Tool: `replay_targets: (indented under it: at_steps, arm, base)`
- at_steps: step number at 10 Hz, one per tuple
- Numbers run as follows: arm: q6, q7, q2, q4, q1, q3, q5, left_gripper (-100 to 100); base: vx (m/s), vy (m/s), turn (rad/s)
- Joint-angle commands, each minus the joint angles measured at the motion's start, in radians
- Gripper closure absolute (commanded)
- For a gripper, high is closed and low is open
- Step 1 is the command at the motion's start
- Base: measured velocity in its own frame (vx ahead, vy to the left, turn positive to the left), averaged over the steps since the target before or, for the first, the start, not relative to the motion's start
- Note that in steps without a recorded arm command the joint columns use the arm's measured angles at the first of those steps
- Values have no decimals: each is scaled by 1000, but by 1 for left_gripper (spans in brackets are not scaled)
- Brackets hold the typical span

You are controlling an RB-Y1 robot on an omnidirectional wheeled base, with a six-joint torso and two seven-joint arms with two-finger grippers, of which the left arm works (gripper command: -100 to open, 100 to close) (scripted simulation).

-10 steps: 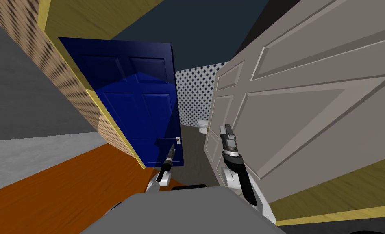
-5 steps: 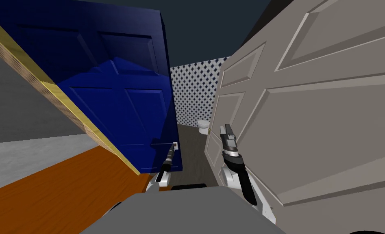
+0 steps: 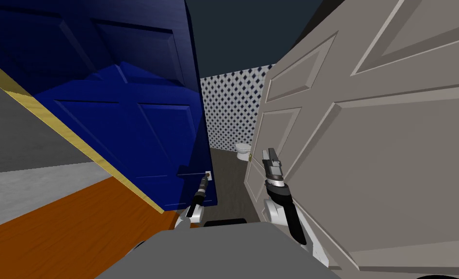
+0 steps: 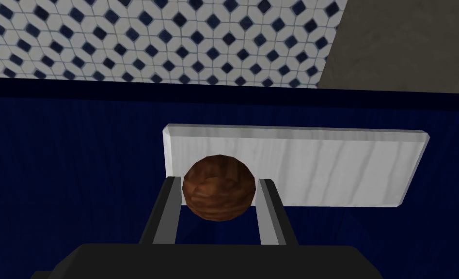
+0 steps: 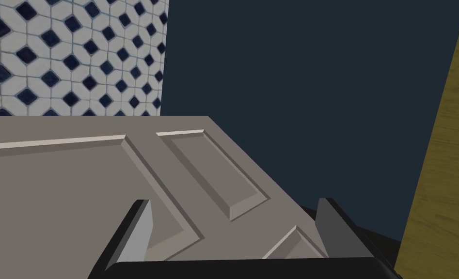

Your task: Push the door open

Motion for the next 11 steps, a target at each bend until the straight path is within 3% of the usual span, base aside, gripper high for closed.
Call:
replay_targets:
  at_steps: [1, 4, 8, 11]
  arm:
    - [0, 0, 0, 1, 2, 0, 0, 100]
    - [0, 0, 0, 1, 2, 0, 0, 100]
    - [-1, -29, 22, 3, 0, 32, 18, 100]
    - [-1, -29, 22, 3, 0, 32, 18, 100]
  base:
    - [-18, 0, -2]
    - [-6, -1, 1]
    - [173, -6, 51]
    - [73, 32, 34]
